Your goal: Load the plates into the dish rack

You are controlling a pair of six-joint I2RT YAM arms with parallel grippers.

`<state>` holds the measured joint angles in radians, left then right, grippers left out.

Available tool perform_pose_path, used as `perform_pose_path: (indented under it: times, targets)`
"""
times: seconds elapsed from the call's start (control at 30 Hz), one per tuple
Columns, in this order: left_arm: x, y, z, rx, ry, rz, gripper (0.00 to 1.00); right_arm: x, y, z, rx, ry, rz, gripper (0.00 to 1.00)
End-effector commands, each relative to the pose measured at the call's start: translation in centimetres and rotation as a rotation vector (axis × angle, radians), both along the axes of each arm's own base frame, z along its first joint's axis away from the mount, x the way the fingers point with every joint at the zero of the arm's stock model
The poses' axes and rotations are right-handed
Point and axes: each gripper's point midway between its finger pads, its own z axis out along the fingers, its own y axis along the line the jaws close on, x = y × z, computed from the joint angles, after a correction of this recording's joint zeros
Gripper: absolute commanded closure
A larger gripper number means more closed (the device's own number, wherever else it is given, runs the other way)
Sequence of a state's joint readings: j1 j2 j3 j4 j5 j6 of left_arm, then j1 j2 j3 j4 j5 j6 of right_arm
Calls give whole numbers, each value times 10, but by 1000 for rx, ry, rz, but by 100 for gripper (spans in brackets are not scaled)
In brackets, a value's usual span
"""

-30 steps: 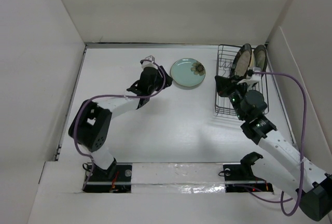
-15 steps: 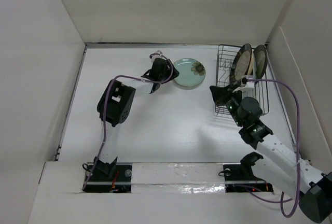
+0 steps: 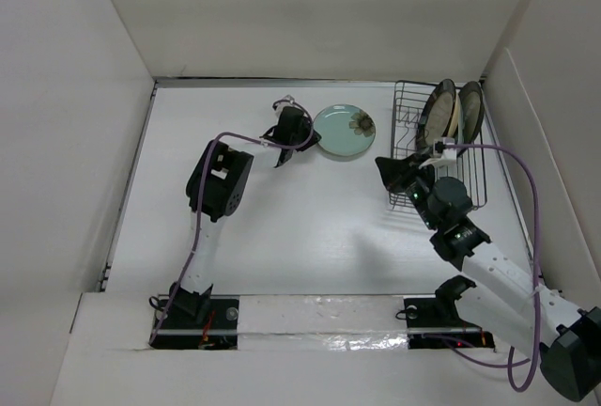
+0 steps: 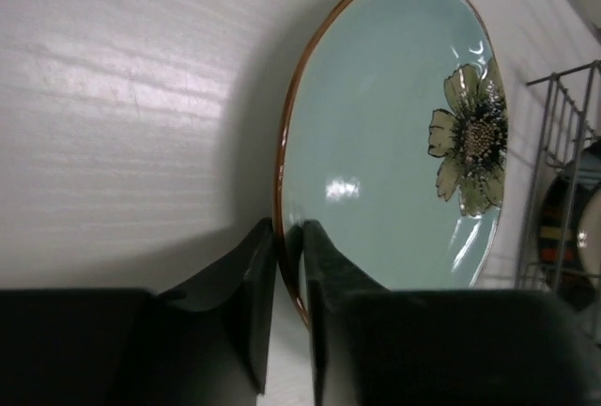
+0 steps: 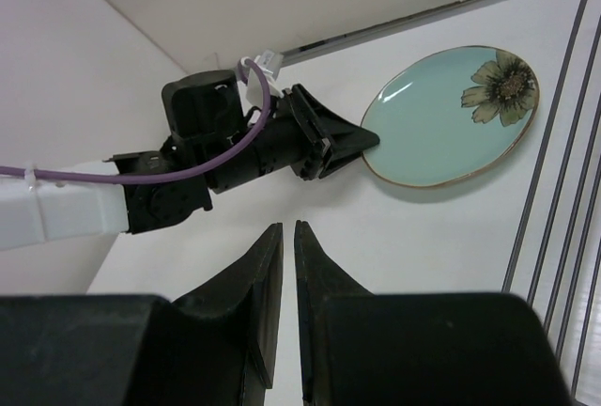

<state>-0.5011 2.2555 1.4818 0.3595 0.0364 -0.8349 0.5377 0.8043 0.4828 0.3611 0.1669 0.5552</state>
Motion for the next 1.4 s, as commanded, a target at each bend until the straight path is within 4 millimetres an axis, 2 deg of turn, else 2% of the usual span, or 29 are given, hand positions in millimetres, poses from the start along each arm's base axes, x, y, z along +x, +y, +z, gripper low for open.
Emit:
perform_pose_path:
  times: [0.0, 0.03, 0.1, 0.13, 0.2, 0.27, 0.3, 0.33, 0.4, 0.43, 0.47, 0.5, 0.53, 0.57, 0.6, 0.63, 0.67, 0.73, 0.77, 0.83, 0.87, 0.93, 1.03, 1.13, 1.2, 1.37]
  targets:
    - [3, -8, 1, -51, -22, -17, 88, -1, 4, 12, 36, -43, 12, 84]
    - [-3, -5, -3, -55, -22, -13, 98, -1, 4, 13, 36, -46, 18, 84]
    - [-1, -1, 12, -84, -86, 11, 100, 0, 1, 13, 30, -49, 1, 84]
    - [-6, 10, 19, -90, -105, 24, 100, 2, -1, 11, 27, -45, -18, 84]
    - [-4, 21, 41, -94, -178, 42, 100, 4, -4, 7, 20, -36, -27, 84]
    - [-9, 44, 75, -94, -262, 64, 100, 5, 1, 6, 9, -33, -8, 83]
    - [-12, 52, 87, -87, -298, 91, 100, 6, 1, 6, 3, -35, -7, 82]
    - [-23, 67, 107, -95, -340, 107, 100, 7, 2, 4, 0, -33, -8, 81]
    - [-33, 78, 133, -81, -419, 121, 100, 10, 6, -1, -8, -23, 4, 75]
    - [-47, 87, 125, -64, -408, 125, 100, 9, 13, -3, -14, -18, 42, 72]
    - [-57, 90, 156, -108, -475, 129, 100, 11, 14, -4, -18, -17, 48, 64]
    - [-67, 92, 161, -130, -483, 122, 100, 15, 19, -7, -31, -7, 64, 59]
    - [-80, 99, 150, -126, -461, 128, 100, 16, 22, -9, -37, 0, 75, 54]
    - [-91, 105, 173, -157, -502, 138, 100, 18, 24, -13, -40, 10, 81, 46]
    - [-98, 110, 178, -173, -509, 150, 100, 22, 28, -20, -48, 30, 92, 43]
    - [-114, 117, 186, -191, -522, 153, 100, 20, 35, -24, -51, 38, 129, 40]
    - [-121, 120, 190, -199, -524, 155, 100, 21, 38, -26, -55, 44, 141, 34]
    - [-136, 127, 196, -198, -535, 151, 100, 25, 41, -27, -66, 51, 146, 29]
    - [-147, 131, 213, -204, -563, 146, 100, 26, 41, -26, -65, 50, 143, 22]
    - [-160, 133, 227, -207, -595, 119, 100, 26, 46, -29, -64, 55, 166, 16]
    - [-171, 136, 243, -222, -622, 105, 100, 24, 50, -29, -61, 52, 193, 13]
    - [-183, 137, 257, -232, -644, 82, 100, 21, 59, -27, -61, 43, 238, 10]
    - [-205, 131, 285, -258, -682, -6, 100, 22, 63, -24, -65, 36, 253, 7]
    - [-220, 125, 298, -292, -701, -68, 100, 17, 69, -10, -48, -9, 295, 7]
    - [-225, 123, 299, -284, -696, -98, 100, 9, 76, 5, -41, -53, 344, 7]
    - [-232, 120, 311, -292, -725, -130, 100, -12, 78, 29, 6, -171, 414, 7]
